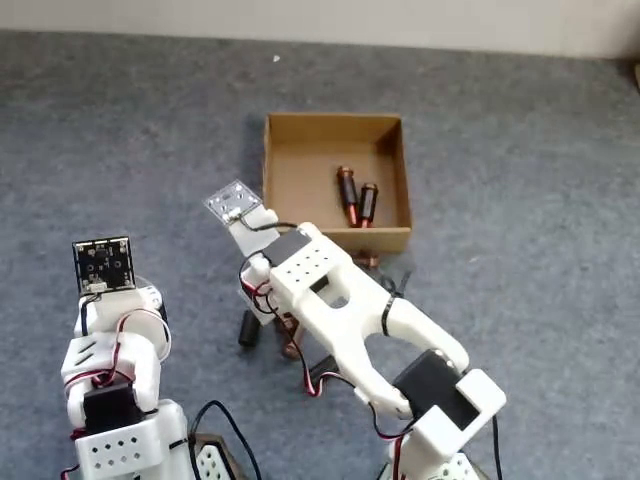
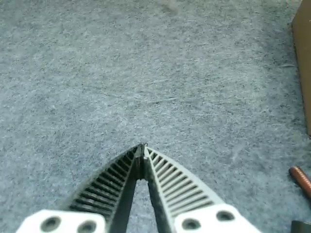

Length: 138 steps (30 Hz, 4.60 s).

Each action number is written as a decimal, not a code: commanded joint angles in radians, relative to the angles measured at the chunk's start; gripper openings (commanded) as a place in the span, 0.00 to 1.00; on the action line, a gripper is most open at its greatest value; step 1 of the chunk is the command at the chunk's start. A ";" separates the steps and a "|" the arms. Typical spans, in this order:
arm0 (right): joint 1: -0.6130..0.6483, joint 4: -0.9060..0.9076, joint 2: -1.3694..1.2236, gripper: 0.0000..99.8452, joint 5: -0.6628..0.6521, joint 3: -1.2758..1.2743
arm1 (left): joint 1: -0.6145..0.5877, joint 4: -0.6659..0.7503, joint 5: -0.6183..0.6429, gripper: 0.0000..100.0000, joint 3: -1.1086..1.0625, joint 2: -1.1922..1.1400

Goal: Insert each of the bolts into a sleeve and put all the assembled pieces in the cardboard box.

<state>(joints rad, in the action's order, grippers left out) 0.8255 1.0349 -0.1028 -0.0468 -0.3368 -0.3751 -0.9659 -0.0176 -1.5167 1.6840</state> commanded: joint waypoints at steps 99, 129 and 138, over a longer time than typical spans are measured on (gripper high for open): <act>-0.909 -0.524 1.440 0.00 0.316 -1.029 | 0.538 -0.230 -1.135 0.18 0.723 -1.035; -0.909 -0.524 1.440 0.00 0.315 -1.029 | 0.719 0.012 -1.126 0.18 0.559 -1.244; -0.909 -0.524 1.440 0.00 0.315 -1.029 | 0.722 0.058 -1.128 0.18 0.624 -1.388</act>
<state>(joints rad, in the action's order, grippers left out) -0.0721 0.5485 1.3195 0.2616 -1.3694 0.3337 -0.9337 -1.1500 -0.9567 0.3644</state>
